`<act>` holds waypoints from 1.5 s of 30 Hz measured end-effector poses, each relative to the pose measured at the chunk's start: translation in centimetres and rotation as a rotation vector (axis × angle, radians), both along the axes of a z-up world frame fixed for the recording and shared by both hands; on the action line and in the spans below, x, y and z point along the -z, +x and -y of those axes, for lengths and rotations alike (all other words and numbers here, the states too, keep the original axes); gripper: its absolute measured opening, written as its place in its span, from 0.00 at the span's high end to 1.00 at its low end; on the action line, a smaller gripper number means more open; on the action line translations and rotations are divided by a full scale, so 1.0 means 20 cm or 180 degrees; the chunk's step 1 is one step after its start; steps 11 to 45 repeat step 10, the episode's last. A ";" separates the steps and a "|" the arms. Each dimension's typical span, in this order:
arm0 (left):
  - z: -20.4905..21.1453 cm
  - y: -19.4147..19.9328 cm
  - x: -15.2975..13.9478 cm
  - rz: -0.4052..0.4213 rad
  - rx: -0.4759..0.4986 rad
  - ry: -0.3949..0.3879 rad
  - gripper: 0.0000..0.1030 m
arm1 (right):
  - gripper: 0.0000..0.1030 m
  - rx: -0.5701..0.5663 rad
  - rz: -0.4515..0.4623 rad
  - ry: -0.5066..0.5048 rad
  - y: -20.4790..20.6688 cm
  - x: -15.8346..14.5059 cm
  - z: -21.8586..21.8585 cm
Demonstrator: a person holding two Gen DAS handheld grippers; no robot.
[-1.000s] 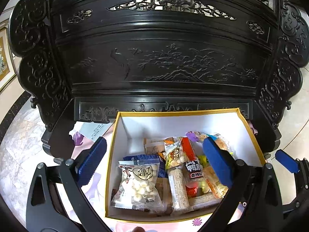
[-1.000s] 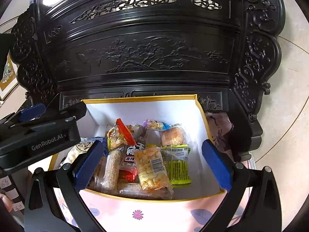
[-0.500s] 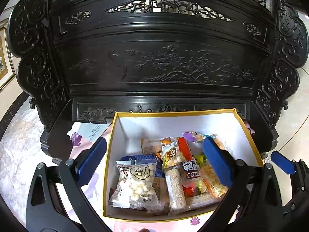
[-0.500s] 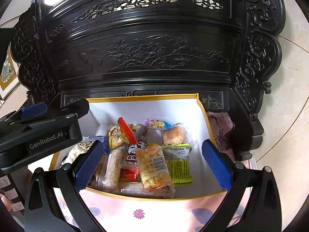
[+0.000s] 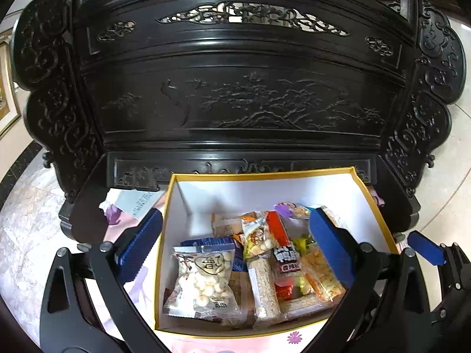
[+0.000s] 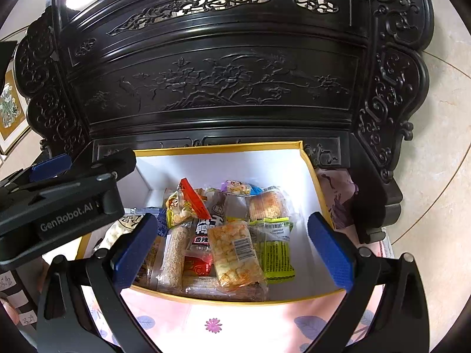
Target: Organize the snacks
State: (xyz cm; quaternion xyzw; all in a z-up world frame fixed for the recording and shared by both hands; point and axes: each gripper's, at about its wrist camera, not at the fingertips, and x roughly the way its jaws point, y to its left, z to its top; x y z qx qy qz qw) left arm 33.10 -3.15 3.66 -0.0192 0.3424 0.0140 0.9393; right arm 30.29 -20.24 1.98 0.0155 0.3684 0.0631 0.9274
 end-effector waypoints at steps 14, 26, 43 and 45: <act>0.01 -0.01 0.00 -0.0043 0.0008 0.0022 0.02 | 0.01 0.0006 -0.0024 0.0014 0.00 0.00 0.00; 0.01 -0.01 0.00 -0.0043 0.0008 0.0022 0.02 | 0.01 0.0006 -0.0024 0.0014 0.00 0.00 0.00; 0.01 -0.01 0.00 -0.0043 0.0008 0.0022 0.02 | 0.01 0.0006 -0.0024 0.0014 0.00 0.00 0.00; 0.01 -0.01 0.00 -0.0043 0.0008 0.0022 0.02 | 0.01 0.0006 -0.0024 0.0014 0.00 0.00 0.00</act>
